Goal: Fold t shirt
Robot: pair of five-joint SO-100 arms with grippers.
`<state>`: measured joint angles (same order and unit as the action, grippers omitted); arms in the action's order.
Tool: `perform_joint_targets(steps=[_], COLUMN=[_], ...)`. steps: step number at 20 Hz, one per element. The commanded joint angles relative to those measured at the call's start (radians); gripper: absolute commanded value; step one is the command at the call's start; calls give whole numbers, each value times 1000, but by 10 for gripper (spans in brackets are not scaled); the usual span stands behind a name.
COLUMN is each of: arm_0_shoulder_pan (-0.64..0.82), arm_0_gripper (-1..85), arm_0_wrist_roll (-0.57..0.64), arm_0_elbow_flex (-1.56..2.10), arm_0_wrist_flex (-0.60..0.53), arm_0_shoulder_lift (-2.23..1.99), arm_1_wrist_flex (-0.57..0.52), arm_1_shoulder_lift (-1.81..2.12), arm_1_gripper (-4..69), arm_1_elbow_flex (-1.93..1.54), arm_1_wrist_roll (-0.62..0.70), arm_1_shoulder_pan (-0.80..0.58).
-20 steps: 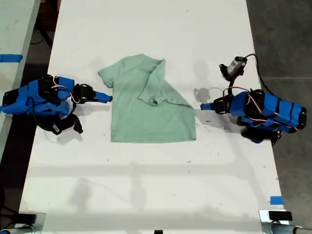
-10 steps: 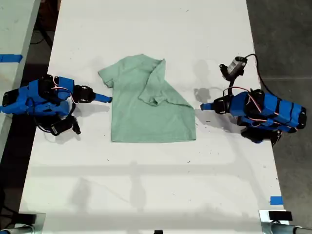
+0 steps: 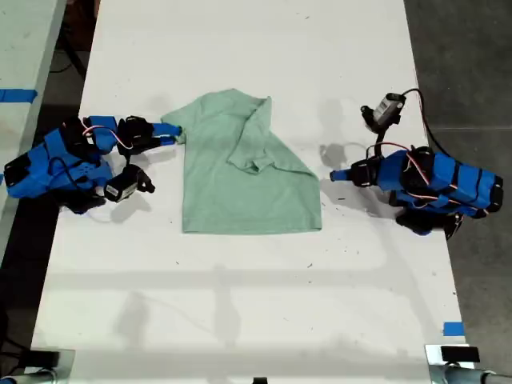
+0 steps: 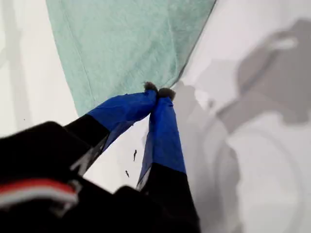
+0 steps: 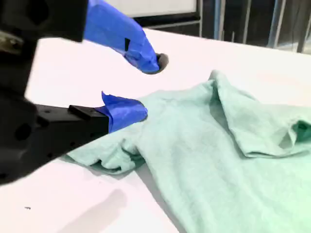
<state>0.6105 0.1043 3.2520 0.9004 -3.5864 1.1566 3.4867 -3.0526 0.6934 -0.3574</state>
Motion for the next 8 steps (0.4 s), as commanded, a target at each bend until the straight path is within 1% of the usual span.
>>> perform_joint_targets(steps=[1,2,3,4,5,7,8], arm_0_shoulder_pan=[69,100,109,141,175,273,276], arm_0_gripper=[-3,-3,4,-3,-3,-3,-3], arm_0_wrist_roll=[9,3,40,184,236,184,173], arm_0_elbow_flex=[43,43,43,43,43,43,43], arm_0_wrist_flex=[-17,-37,-78,-130,-140,-80,-72], arm_0_shoulder_lift=[-8,-8,-8,-8,-8,-8,-9], arm_1_wrist_flex=[3,3,3,3,6,11,15], arm_1_shoulder_lift=[18,18,18,18,18,18,18], arm_1_gripper=[5,5,5,5,5,5,5], arm_1_elbow_flex=[-60,-60,-60,-60,-60,-60,-60], arm_1_wrist_roll=[-15,-15,-15,-17,-23,-35,-43], arm_1_shoulder_pan=[-11,-12,-12,-12,-14,-15,-15])
